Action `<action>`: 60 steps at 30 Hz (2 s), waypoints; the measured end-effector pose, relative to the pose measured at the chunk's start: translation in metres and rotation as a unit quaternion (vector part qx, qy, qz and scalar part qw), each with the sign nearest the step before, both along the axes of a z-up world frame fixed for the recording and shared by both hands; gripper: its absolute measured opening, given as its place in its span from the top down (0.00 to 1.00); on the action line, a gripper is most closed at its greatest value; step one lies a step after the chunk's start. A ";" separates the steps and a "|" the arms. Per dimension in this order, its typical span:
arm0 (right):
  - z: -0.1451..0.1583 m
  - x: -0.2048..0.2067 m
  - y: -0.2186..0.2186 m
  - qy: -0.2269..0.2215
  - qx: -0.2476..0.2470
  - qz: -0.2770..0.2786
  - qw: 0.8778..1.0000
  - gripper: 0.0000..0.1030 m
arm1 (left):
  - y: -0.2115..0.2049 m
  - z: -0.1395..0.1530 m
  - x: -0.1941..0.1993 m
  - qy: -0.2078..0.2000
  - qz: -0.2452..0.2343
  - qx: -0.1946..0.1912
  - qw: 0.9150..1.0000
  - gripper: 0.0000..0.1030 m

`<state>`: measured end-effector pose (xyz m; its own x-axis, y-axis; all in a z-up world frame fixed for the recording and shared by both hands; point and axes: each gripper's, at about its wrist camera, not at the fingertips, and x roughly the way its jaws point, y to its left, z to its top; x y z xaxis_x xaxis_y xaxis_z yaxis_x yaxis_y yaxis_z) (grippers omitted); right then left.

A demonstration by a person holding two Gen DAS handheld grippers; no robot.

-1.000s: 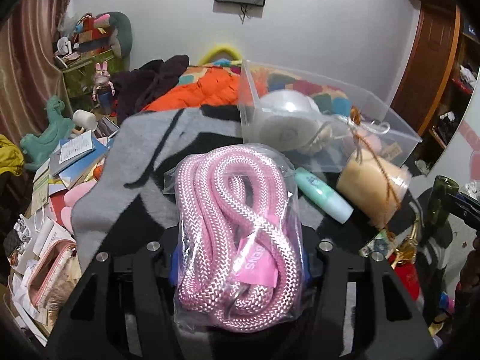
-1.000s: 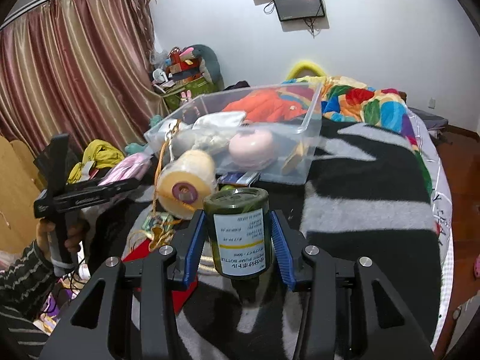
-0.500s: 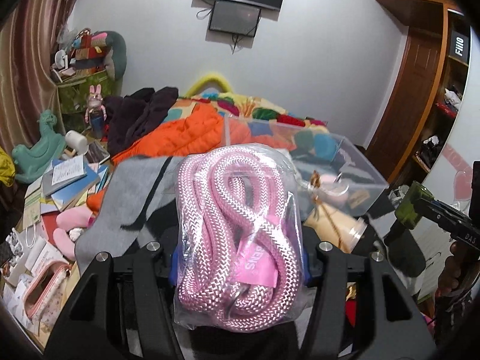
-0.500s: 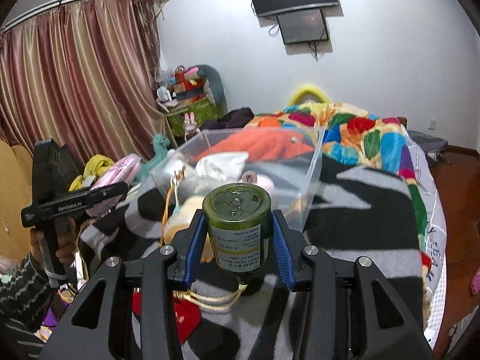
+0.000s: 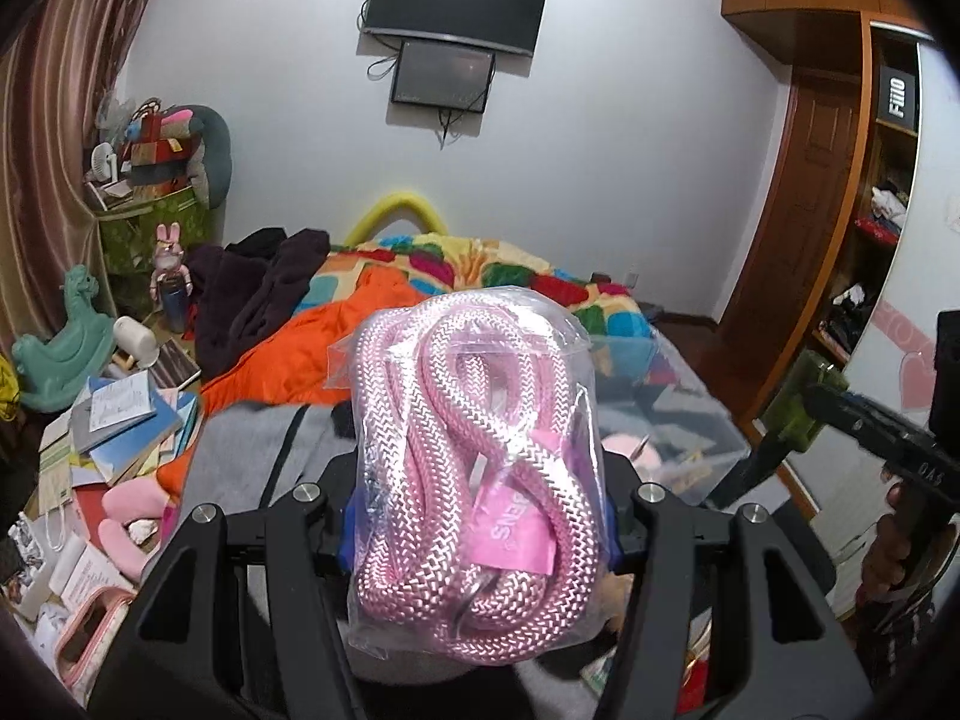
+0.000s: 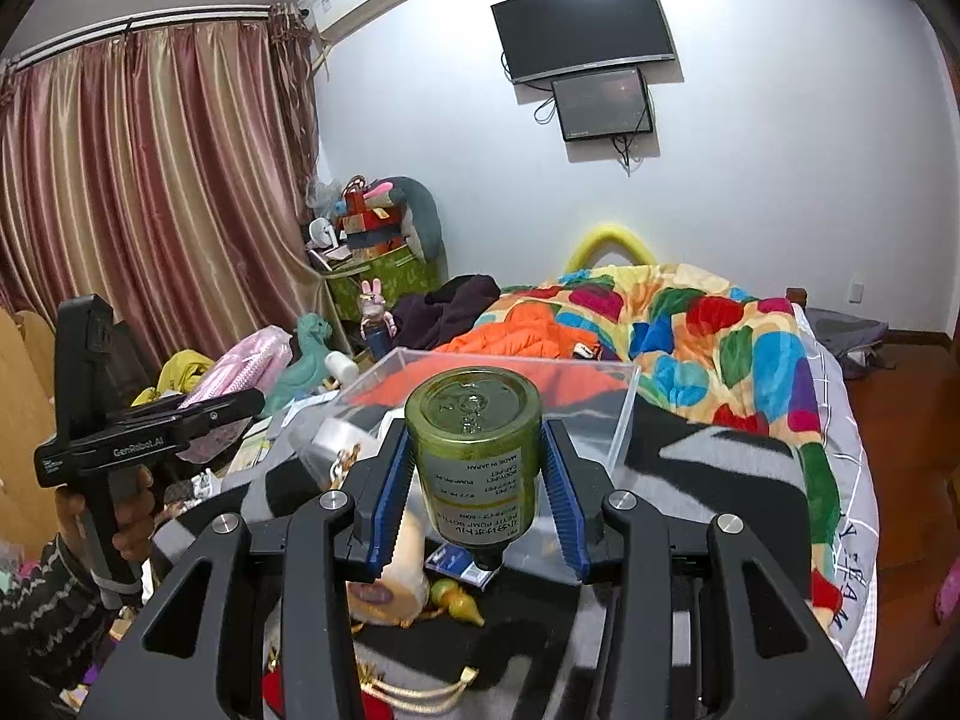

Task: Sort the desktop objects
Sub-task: 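Carry the pink rope and green bottle into the clear box and release both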

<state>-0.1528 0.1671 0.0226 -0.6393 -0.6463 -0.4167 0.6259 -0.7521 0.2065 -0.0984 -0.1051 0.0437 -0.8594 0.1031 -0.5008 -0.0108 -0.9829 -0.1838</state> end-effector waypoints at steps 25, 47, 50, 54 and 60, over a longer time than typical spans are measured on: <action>-0.029 -0.039 -0.018 -0.028 0.036 -0.016 0.999 0.62 | 0.029 -0.036 -0.088 -0.062 -0.035 0.019 0.997 0.45; -0.047 -0.030 -0.021 -0.047 0.061 -0.005 0.997 0.62 | 0.053 -0.045 -0.087 -0.094 -0.071 0.009 0.993 0.35; -0.046 -0.024 -0.021 -0.045 0.062 -0.001 0.997 0.62 | 0.052 -0.041 -0.084 -0.086 -0.071 0.011 0.994 0.33; -0.044 -0.019 -0.022 -0.042 0.065 0.002 0.997 0.62 | 0.052 -0.033 -0.075 -0.073 -0.072 0.005 0.995 0.29; -0.043 -0.009 -0.020 -0.040 0.065 0.004 0.997 0.62 | 0.051 -0.021 -0.055 -0.054 -0.077 -0.008 0.996 0.22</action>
